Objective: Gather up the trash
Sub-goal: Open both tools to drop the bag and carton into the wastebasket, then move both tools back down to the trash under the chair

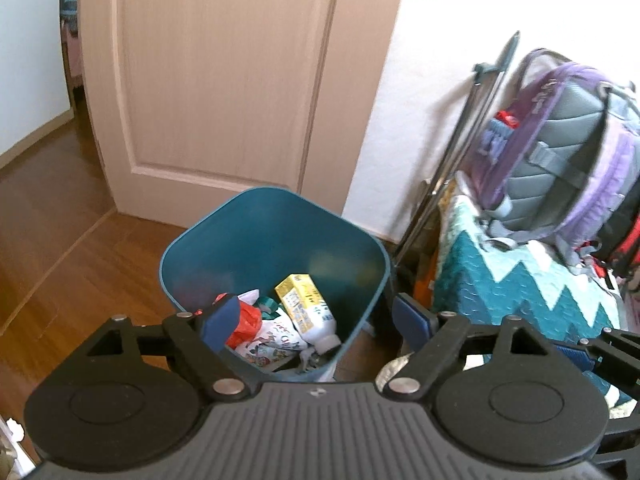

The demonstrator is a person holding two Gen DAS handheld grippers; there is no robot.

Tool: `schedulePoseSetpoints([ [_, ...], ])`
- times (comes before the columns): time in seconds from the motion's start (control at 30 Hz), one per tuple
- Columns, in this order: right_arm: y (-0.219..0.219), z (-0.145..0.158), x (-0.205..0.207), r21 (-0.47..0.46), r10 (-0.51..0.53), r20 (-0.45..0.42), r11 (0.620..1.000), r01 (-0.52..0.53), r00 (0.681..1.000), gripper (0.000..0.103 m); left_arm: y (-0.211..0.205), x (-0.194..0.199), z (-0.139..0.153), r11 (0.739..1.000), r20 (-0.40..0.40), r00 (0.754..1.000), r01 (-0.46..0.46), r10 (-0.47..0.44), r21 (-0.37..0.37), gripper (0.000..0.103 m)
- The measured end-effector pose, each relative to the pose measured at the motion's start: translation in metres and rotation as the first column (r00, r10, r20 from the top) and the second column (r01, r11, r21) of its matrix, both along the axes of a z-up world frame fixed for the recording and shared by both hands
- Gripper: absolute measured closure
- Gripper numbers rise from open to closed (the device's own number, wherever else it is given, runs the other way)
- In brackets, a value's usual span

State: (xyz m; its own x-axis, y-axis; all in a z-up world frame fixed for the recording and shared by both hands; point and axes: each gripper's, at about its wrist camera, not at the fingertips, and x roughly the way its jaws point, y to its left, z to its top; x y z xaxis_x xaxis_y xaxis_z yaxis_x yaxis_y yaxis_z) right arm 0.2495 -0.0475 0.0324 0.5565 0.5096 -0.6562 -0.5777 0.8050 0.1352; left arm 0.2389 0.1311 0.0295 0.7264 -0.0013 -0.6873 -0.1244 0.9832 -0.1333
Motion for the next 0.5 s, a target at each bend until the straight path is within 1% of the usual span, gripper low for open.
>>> schedulePoseSetpoints([
  [0.1,-0.015,0.003,-0.016,0.025,0.005,-0.006,1.000,-0.005,1.000,0.047,-0.011,-0.017,0.004,1.000,0.011,1.000,0.012,-0.012,0.017,0.018],
  [0.17,-0.025,0.005,-0.029,0.035,0.005,0.000,0.999,-0.005,1.000,0.047,-0.019,-0.027,0.004,1.000,0.015,1.000,0.025,-0.025,0.016,0.016],
  [0.3,-0.046,-0.001,-0.048,0.061,-0.005,-0.007,0.998,0.005,1.000,0.047,-0.036,-0.045,-0.001,0.999,0.017,0.998,0.054,-0.054,-0.006,0.005],
  [0.4,-0.061,-0.013,-0.059,0.069,-0.021,-0.018,0.997,0.022,1.000,0.047,-0.051,-0.054,-0.012,0.997,0.004,0.997,0.081,-0.081,-0.010,0.004],
  [0.5,-0.076,-0.034,-0.062,0.053,-0.047,-0.049,0.997,0.049,0.998,0.047,-0.066,-0.057,-0.030,0.995,-0.027,0.994,0.101,-0.102,-0.015,0.004],
])
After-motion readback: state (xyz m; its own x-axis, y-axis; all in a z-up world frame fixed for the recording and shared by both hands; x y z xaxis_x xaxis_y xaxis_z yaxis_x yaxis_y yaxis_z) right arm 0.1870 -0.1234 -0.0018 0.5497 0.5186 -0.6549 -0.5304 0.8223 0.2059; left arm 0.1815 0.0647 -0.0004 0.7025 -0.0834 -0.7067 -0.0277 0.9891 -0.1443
